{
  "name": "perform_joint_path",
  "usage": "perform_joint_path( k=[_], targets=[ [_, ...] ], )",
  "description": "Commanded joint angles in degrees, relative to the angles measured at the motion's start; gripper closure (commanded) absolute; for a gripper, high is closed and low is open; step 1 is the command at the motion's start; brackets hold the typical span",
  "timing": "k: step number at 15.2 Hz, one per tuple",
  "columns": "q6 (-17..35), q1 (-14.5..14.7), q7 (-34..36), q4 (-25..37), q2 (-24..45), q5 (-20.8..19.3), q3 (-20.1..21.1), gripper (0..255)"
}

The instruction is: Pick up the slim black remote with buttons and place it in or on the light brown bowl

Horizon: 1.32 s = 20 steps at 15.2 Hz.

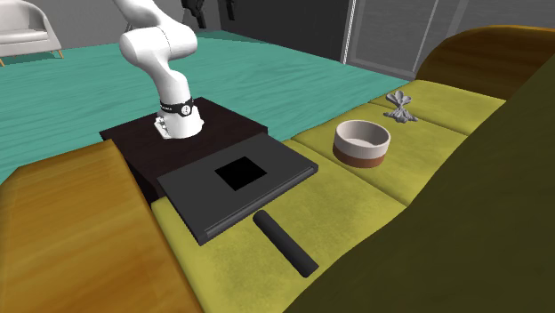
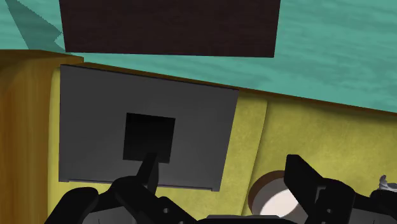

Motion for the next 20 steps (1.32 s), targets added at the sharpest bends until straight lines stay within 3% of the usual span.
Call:
perform_joint_path(
  k=[1,10,20],
  targets=[
    [0.00,0.00,0.00,0.00,0.00,0.00,0.00,0],
    [15.51,-1.46,-1.86,-0.43,15.94,-0.65,-2.36,0],
    [28.88,-2.45,-4.38,6.32,37.08,0.83,-5.12,0]
  ],
)
